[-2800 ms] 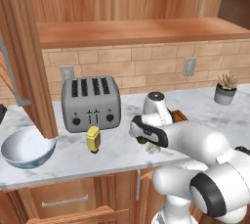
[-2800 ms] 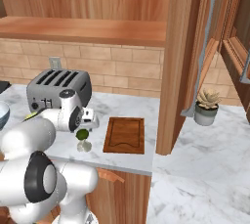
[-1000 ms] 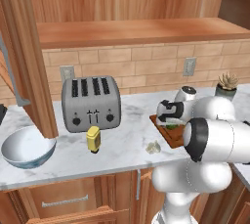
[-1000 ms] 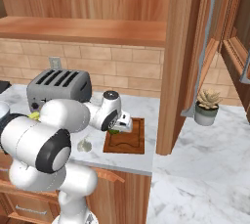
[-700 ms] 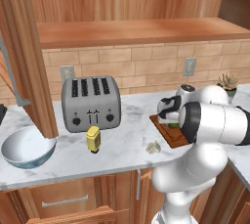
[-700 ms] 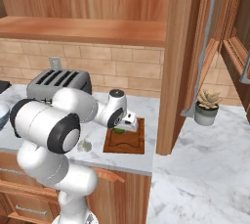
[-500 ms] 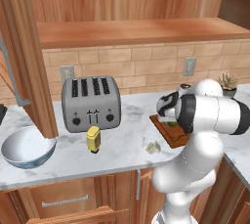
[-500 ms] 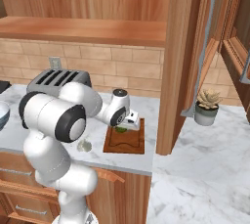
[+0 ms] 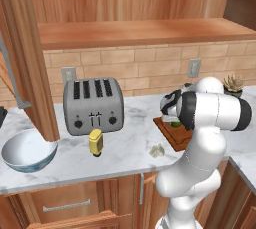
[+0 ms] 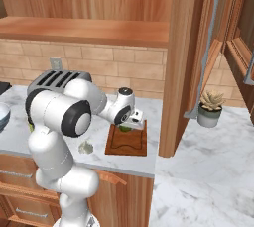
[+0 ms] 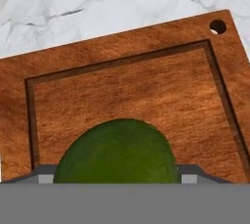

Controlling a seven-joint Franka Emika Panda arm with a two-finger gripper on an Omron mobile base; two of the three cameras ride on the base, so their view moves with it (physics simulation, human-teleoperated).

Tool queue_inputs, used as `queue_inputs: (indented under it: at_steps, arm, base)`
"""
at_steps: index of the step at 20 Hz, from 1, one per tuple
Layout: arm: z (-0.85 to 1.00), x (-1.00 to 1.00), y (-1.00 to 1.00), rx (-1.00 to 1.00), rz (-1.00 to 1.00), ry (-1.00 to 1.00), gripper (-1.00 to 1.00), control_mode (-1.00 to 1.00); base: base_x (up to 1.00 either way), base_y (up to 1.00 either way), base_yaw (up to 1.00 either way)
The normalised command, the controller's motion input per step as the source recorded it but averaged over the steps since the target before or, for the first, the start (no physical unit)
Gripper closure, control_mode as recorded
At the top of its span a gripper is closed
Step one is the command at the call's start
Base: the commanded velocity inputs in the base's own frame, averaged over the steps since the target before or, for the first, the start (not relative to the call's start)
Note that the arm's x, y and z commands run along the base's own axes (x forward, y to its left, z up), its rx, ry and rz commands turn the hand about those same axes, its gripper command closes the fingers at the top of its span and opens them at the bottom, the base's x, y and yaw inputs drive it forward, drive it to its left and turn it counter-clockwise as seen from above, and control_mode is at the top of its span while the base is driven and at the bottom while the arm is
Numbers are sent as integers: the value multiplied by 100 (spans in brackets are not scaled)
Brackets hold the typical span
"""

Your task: Open the cabinet. Place the bowl and condiment on the counter. Then place the lime and garlic on the cutting board.

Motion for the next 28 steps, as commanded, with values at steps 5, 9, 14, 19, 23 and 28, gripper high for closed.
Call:
queue_inputs:
  at_steps: [5, 9, 14, 19, 23, 28]
  arm:
    - [21, -60, 10, -2, 0, -12, -100, -100]
    - [57, -84, 34, -8, 0, -15, -100, -100]
    - [59, -87, 67, -11, 0, -1, -100, -100]
    - [22, -82, 66, -5, 0, 10, -100, -100]
    - [0, -61, 45, 0, 0, 12, -100, -100]
    - [1, -22, 29, 0, 0, 7, -100, -100]
  base:
    - [0, 0, 0]
    - [0, 0, 0]
    - [0, 0, 0]
    - [0, 0, 0]
    - [0, 0, 0]
    - [0, 0, 0]
